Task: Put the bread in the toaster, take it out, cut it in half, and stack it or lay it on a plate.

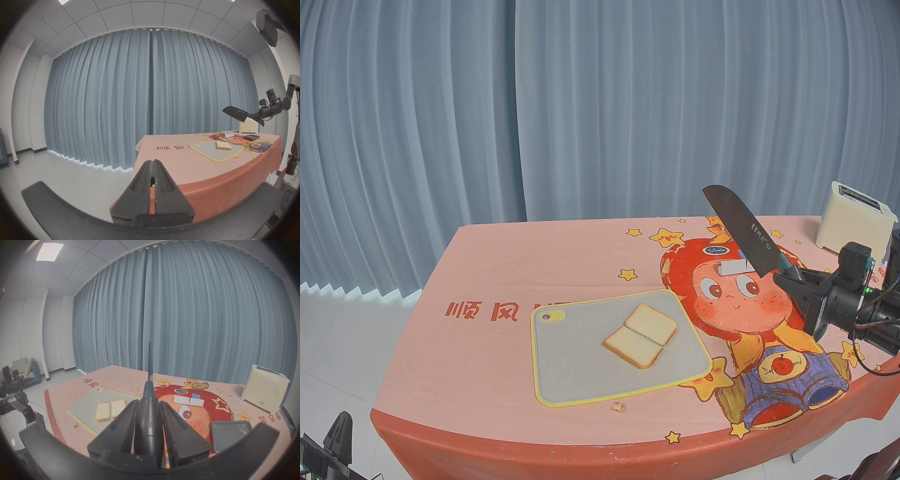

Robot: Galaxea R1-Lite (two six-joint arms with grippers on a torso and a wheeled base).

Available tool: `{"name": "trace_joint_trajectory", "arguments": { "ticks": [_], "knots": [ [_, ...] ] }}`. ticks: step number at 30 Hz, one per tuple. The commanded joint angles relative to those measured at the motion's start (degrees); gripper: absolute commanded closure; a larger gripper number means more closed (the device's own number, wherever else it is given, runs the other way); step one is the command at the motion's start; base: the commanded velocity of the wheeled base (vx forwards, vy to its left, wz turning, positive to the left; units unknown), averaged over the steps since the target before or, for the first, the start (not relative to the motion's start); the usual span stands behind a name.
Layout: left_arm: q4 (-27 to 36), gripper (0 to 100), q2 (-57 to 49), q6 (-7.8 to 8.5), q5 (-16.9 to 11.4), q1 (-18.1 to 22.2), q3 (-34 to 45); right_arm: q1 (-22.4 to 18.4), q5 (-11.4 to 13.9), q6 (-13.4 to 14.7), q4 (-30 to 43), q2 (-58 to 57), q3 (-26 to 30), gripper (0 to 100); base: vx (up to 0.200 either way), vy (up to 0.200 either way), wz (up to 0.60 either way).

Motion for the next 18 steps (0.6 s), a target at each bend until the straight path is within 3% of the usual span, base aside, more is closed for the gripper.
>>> {"name": "trace_joint_trajectory", "arguments": {
  "ticks": [1, 18],
  "knots": [
    [0.0, 100, 0.1, -0.01, 0.0, 0.0, 1.0, -0.1, 0.0, 0.0, 0.1, 0.3, 0.1, 100, 0.0, 0.0, 0.0],
    [0.0, 100, 0.1, -0.01, 0.0, 0.0, 1.0, -4.2, 0.0, 0.0, 0.0, 1.8, -0.7, 100, 0.0, 0.0, 0.0]
  ]
}}
